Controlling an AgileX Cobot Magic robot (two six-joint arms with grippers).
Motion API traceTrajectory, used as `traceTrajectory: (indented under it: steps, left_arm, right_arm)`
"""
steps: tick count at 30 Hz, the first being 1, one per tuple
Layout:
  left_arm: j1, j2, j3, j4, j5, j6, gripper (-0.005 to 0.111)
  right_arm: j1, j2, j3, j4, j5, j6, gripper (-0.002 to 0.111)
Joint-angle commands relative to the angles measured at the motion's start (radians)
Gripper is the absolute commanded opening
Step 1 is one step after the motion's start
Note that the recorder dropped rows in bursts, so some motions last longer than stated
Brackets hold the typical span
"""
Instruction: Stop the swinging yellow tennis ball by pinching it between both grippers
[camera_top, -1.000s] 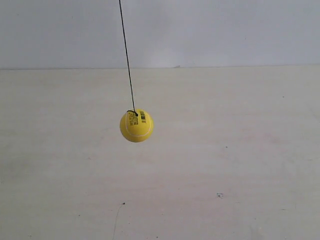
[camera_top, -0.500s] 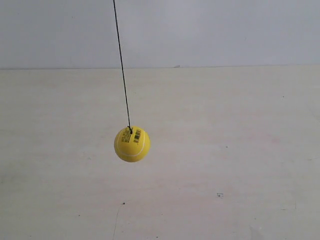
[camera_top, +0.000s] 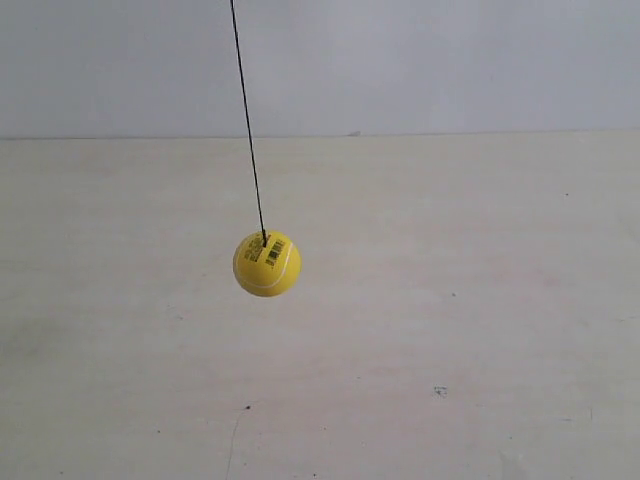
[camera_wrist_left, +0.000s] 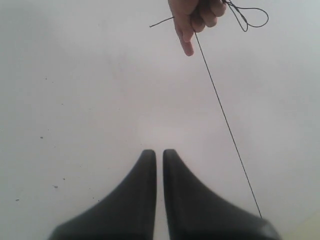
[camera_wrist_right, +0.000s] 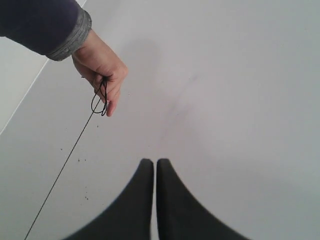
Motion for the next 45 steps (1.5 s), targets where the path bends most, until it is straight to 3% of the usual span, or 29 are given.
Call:
traceTrajectory:
  steps: [1,13,16,18,19,22,24,27,33,45]
  left_arm:
    - [0.002,-0.004,0.006,0.005,-0.001,-0.012,0.005]
    - [0.002,-0.004,0.006,0.005,-0.003,-0.012,0.005]
    - [0.002,-0.004,0.006,0.005,-0.003,-0.012,0.005]
    - [0.002,-0.004,0.006,0.005,-0.003,-0.012,0.005]
    - [0.002,-0.004,0.006,0.005,-0.003,-0.012,0.005]
    - [0.002,-0.004,0.006,0.005,-0.003,-0.012,0.005]
    - [0.002,-0.004,0.006,0.005,-0.003,-0.012,0.005]
    - [0.002,-0.004,0.006,0.005,-0.003,-0.012,0.005]
    - [0.002,-0.004,0.006,0.005,-0.003,-0.012,0.005]
    - [0.002,-0.004,0.006,0.005,-0.004,-0.012,0.005]
  right_arm:
    - [-0.003,-0.002,0.006,0.002,-0.001,0.007,0.000]
    - [-0.003,-0.002,0.008,0.002,0.007,0.030,0.000]
    - [-0.003,0.009,0.021,0.079,0.161,0.075,0.000]
    - [-0.003,0.026,0.049,0.381,0.301,-0.127,0.000]
    - [-0.003,0.050,0.084,0.718,0.313,-0.501,0.000]
    - [-0.003,0.077,0.144,1.340,0.346,-1.116,0.000]
    - [-0.003,0.084,0.182,1.610,0.386,-1.414,0.000]
    - [-0.003,0.058,0.260,1.815,0.414,-1.692,0.000]
    - [-0.007,-0.105,0.486,1.830,0.394,-1.772,0.000]
    - [-0.203,-0.105,0.683,1.846,0.385,-1.619,0.000]
